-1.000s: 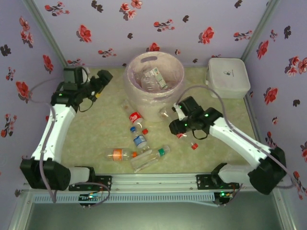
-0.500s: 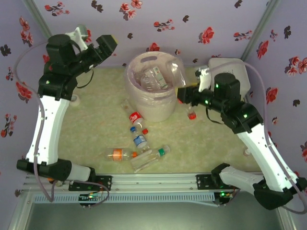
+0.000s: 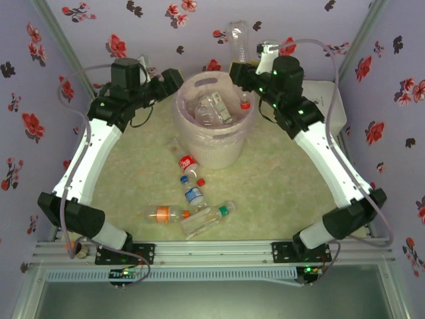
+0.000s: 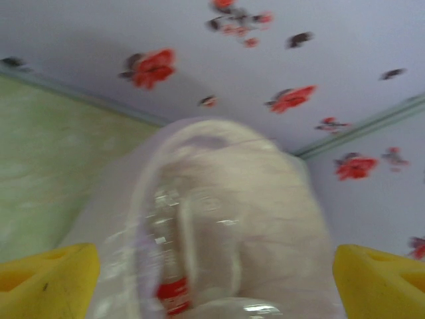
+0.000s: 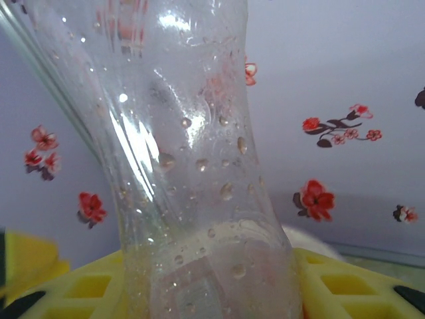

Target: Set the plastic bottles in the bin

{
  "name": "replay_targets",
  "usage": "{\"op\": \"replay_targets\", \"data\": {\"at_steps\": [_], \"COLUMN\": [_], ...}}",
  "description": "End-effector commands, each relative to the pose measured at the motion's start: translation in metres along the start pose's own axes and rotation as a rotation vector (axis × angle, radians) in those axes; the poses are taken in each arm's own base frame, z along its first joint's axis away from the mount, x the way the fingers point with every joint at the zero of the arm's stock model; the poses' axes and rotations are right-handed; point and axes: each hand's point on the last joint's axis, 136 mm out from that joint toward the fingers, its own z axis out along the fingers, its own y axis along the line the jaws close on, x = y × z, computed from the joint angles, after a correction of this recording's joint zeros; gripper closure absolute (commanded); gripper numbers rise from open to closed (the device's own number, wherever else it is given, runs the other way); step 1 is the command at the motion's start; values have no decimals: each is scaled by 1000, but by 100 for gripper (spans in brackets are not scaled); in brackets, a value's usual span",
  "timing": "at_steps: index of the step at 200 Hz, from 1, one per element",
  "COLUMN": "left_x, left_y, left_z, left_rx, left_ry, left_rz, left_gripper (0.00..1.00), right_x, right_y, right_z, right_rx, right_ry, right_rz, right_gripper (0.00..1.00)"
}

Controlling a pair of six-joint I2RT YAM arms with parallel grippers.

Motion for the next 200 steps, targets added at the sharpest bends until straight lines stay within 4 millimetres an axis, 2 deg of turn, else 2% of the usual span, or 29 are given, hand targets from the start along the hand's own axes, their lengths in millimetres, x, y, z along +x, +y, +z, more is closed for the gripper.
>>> {"op": "replay_targets", "data": {"at_steps": [1, 33, 60, 78, 89, 103, 114, 152, 179, 200], "left_x": [11, 42, 50, 56, 60, 61, 61, 63, 66, 68], "left_y": [36, 49, 66, 71, 73, 75, 76, 80, 85, 88], "left_z": [-5, 9, 10, 14, 17, 21, 23, 29, 32, 32], "left_rx": [-148, -178, -238, -252, -260, -265, -269, -280, -297, -304], "left_ry": [-9, 72, 93, 115, 126, 133, 134, 146, 160, 168], "left_rz": [28, 27, 58, 64, 70, 73, 79, 95, 111, 123], "left_gripper": [10, 11, 13, 15, 15, 15, 15, 15, 15, 15], "right_x": [-20, 10, 41, 64, 75, 82, 79, 51, 29, 23], "right_y": [-9, -18, -26, -32, -33, -28, -26, -23, -25, -29], "right_z": [23, 61, 83, 92, 94, 92, 88, 49, 36, 43], "right_rx": [43, 39, 42, 40, 34, 3, 0, 50, 102, 145], "right_ry": [-101, -71, 3, 61, 95, 124, 141, 166, 165, 190], "right_rz": [4, -21, -69, -74, -60, -54, -59, -157, -221, -227], "right_gripper": [90, 92, 92, 87, 73, 42, 27, 1, 4, 19]}}
